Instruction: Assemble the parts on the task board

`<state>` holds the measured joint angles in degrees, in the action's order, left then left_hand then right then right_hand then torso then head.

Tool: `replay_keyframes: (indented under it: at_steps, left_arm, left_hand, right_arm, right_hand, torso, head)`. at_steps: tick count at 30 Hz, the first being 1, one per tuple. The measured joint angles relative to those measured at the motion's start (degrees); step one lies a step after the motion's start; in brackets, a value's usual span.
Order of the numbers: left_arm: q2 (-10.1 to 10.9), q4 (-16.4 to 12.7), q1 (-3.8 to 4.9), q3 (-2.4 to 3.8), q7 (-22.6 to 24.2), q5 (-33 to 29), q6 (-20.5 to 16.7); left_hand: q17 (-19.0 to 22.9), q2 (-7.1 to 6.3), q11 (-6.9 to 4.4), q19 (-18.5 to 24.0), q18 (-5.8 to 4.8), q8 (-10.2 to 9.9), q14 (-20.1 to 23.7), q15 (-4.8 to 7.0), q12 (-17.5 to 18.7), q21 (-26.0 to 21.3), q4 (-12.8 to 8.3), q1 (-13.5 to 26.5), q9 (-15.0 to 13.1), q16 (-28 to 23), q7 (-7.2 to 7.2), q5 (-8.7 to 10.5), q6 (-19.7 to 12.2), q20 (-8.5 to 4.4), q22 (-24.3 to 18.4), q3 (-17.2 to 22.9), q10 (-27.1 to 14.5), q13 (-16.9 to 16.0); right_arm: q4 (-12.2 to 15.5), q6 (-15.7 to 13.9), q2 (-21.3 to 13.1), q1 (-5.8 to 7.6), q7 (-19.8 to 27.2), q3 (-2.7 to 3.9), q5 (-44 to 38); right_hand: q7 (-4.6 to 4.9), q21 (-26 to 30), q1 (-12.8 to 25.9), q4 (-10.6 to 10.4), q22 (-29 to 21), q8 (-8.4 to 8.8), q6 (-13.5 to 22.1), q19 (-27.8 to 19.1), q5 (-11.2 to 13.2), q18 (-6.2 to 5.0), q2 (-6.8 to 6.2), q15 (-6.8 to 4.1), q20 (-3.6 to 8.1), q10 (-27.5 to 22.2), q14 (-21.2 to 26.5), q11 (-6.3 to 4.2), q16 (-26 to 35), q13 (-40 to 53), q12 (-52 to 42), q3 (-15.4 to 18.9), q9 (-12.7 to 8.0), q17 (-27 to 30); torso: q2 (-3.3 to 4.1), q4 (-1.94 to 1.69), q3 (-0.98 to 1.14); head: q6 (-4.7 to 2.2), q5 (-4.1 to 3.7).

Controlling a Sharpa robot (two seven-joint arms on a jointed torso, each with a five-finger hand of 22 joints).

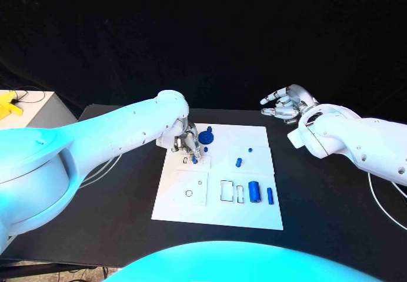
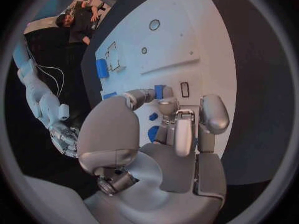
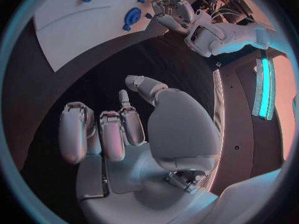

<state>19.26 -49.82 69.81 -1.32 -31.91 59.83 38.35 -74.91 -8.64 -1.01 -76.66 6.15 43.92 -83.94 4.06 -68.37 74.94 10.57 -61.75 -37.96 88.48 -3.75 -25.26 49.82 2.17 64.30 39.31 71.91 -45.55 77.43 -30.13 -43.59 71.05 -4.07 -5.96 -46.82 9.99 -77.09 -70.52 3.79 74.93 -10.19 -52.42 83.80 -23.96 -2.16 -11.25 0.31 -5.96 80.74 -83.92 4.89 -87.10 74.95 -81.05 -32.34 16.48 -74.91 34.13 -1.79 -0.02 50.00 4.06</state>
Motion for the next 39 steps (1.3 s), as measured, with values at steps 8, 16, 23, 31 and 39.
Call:
replay_keyframes:
  at_steps: [8, 16, 23, 31, 39]
  left_arm:
    - [-0.02, 0.01, 0.00, -0.02, 0.00, 0.03, 0.12]
    - [0.04, -0.18, -0.01, -0.03, 0.00, 0.21, 0.10]
    - [0.18, -0.43, -0.05, -0.06, 0.03, 0.48, -0.16]
    - [0.35, -0.63, -0.11, -0.09, 0.08, 0.94, -0.67]
    - [0.46, -0.78, -0.19, -0.10, 0.14, 1.22, -1.12]
  left_hand:
    - [0.00, 0.45, 0.00, 0.00, 0.00, 0.00, 0.00, 0.00, 0.00, 0.00, -0.10, 0.45, -0.14, 0.00, 0.00, 0.31, 0.00, 0.00, -0.07, -0.10, 0.00, -0.30]
    - [0.00, 0.99, 0.01, 0.00, 0.00, -0.23, 0.00, 0.00, 0.00, 0.00, -1.45, 1.04, -0.85, 0.00, 0.19, 0.61, 0.20, 0.00, -0.34, -1.45, 0.00, 0.00]
    - [0.00, 0.34, 0.10, 0.00, 0.00, -0.80, 0.00, 0.00, 0.00, -0.20, -6.03, 4.32, -1.23, 0.00, 0.64, 0.76, 0.86, 0.00, -0.57, 0.47, 0.10, 0.07]
    - [0.00, -0.41, -0.24, 0.00, 0.00, -1.47, 0.01, 0.01, 0.00, -0.23, -4.65, 5.06, -1.22, 0.00, 1.33, 1.06, 1.72, 0.00, -0.68, -2.34, -0.24, -0.07]
    - [0.00, -0.80, -0.44, 0.00, 0.01, -1.86, 0.01, 0.01, 0.01, -0.46, -3.05, 5.45, -1.29, 0.00, 1.64, 1.80, 2.04, 0.00, -0.68, -4.88, -0.44, -0.18]
  right_arm:
    - [0.03, 0.00, -0.05, 0.00, 0.00, 0.00, -0.01]
    - [0.12, 0.00, -0.08, 0.00, 0.01, 0.00, -0.01]
    - [0.15, 0.00, -0.09, 0.00, 0.02, 0.00, -0.01]
    - [0.15, 0.00, -0.09, -0.03, 0.03, -0.01, -0.02]
    - [0.15, 0.00, -0.09, -0.05, 0.04, -0.01, -0.02]
  right_hand:
    - [0.00, 0.00, 0.00, 0.00, -0.01, 0.00, 0.00, 0.00, 0.00, -0.01, 0.00, 0.00, 0.00, 0.00, 0.00, 0.00, 0.00, 0.00, 0.00, 0.00, 0.00, 0.00]
    - [0.00, 0.00, 0.00, 0.00, -0.01, 0.00, 0.00, 0.00, 0.00, 0.00, 0.00, 0.00, 0.00, 0.00, 0.00, 0.00, 0.00, -0.01, 0.00, 0.00, 0.00, 0.00]
    - [-0.20, 0.45, 0.00, -0.16, -0.02, 0.00, 0.20, 0.00, 0.00, 0.00, 0.00, 0.00, 0.00, 0.00, 0.00, 0.00, 0.00, -0.02, 0.00, 0.17, -0.05, 0.00]
    - [-0.20, 0.45, 0.00, -0.16, -0.02, 0.00, 0.20, 0.00, 0.00, 0.00, 0.00, 0.00, 0.00, 0.00, 0.00, 0.00, 0.00, -0.03, 0.00, 0.17, -0.05, 0.00]
    - [-0.20, 0.45, 0.00, -0.16, -0.03, 0.00, 0.20, 0.00, 0.00, 0.00, 0.00, 0.00, 0.00, 0.00, 0.00, 0.00, 0.00, -0.03, 0.00, 0.17, -0.05, 0.00]
  torso:
    - [-0.03, -0.01, -0.02]
    - [-0.04, -0.01, -0.03]
    - [-0.04, -0.01, -0.03]
    - [-0.04, -0.01, -0.02]
    - [-0.03, 0.00, -0.01]
  head:
    - [0.00, -0.05]
    - [0.00, -0.04]
    - [0.00, -0.10]
    - [0.00, -0.11]
    - [0.00, -0.12]
